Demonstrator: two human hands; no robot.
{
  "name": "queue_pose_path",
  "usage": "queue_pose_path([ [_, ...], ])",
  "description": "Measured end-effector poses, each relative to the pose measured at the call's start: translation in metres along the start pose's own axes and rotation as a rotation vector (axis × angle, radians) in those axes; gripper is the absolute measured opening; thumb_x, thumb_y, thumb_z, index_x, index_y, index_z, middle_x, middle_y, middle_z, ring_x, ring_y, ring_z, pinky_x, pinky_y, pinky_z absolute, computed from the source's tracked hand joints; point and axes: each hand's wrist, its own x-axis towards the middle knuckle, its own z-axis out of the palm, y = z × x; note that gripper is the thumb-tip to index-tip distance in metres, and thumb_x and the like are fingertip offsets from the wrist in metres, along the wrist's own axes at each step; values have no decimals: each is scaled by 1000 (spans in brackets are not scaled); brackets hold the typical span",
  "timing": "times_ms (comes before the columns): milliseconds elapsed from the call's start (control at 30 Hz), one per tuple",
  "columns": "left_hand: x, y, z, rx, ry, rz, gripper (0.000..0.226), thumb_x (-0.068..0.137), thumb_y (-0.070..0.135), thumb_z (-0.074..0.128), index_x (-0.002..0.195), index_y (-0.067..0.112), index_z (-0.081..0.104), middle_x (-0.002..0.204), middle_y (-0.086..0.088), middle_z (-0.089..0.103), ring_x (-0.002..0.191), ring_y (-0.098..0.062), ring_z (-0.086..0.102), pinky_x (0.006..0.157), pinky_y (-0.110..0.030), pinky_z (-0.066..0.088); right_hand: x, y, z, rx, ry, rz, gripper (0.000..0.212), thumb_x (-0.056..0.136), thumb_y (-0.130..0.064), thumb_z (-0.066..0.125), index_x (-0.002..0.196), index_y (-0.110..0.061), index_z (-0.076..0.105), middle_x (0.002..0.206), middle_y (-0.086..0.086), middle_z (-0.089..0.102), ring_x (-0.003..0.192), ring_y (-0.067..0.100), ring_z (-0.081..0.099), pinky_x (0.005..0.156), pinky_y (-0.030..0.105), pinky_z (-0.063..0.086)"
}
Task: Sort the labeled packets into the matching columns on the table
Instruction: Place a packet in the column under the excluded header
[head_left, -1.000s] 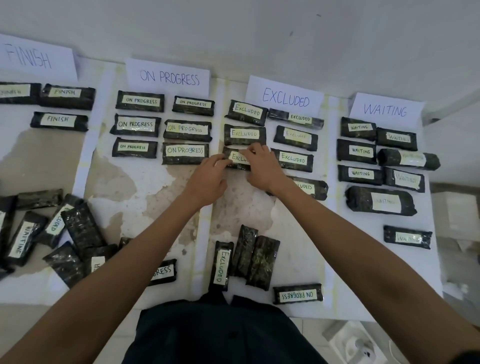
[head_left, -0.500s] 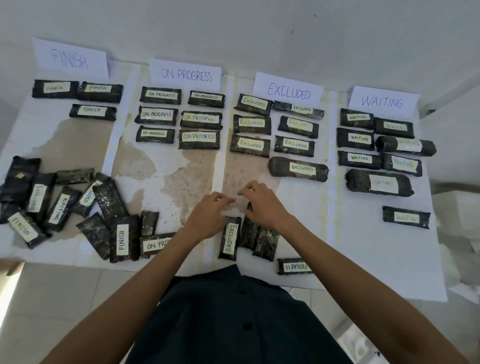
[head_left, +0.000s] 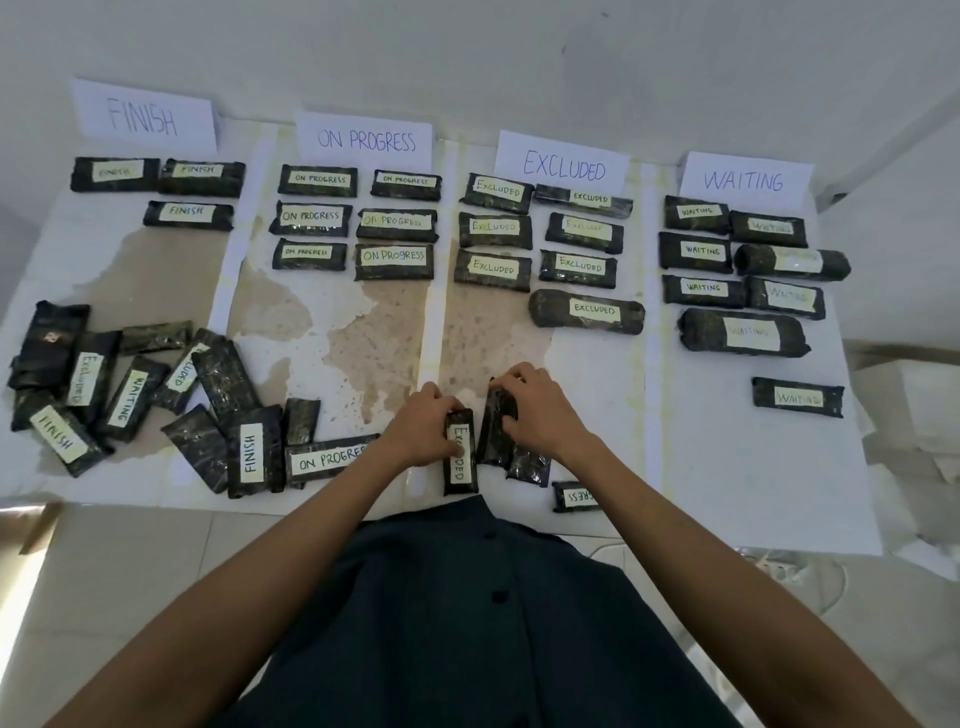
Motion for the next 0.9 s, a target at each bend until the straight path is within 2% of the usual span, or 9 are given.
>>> queue_pose_path([
  [67,-2,0,-6,-211,41,-42,37,79,20,72,112,11,57,107,-5,47,99,-22,52,84,-29,45,-1,-1,1,72,26,2,48,82,-12,61,129,-17,51,130,7,45,116,26,42,99,39,41],
  [133,-5,-3,-11,-365,88,-91,23,84,15,65,105,10,57,104,-5,55,95,-20,54,77,-27,42,0,-5,2,177,51,2,45,83,-13,61,127,-16,53,126,5,48,115,23,45,99,37,43],
  [233,-5,-10,-19,-501,124,-156,12,87,16,62,98,15,56,98,-5,60,93,-23,57,78,-34,48,2,-15,1,274,39,-14,44,84,-19,63,126,-15,53,123,3,51,114,18,49,99,33,44],
  [300,-3,-13,-24,-559,148,-196,10,87,15,61,96,16,56,97,-7,61,92,-24,60,79,-39,51,5,-24,1,284,15,-37,48,83,-25,66,128,-15,52,124,2,51,113,16,49,98,28,42],
  [367,0,-12,-30,-616,172,-227,10,88,14,61,97,14,56,96,-9,62,87,-24,60,73,-38,53,8,-32,3,268,2,-55,54,81,-31,69,129,-14,51,123,2,50,112,16,49,97,27,42],
  [433,2,-10,-36,-670,190,-243,13,89,14,59,101,11,57,97,-9,62,84,-22,60,64,-30,51,13,-38,7,225,-6,-62,62,78,-36,71,131,-12,49,123,4,50,112,18,49,98,32,43],
  [567,8,-6,-46,-748,215,-264,16,91,14,54,107,10,55,99,-8,62,88,-21,61,65,-27,51,23,-48,10,198,-15,-31,70,75,-41,72,132,-12,44,121,8,48,110,23,48,92,37,47],
  [800,15,-5,-57,-927,222,-299,12,93,11,52,105,11,55,101,-10,63,82,-16,63,64,-26,51,38,-54,10,101,103,-30,51,79,-24,67,125,-8,50,110,13,48,94,28,50,79,43,49],
  [900,23,-4,-64,-899,284,-268,19,93,13,52,111,14,55,104,-9,65,89,-18,64,75,-32,53,53,-47,0,20,126,-23,48,80,-18,66,125,-9,51,113,12,48,96,28,48,81,41,47],
])
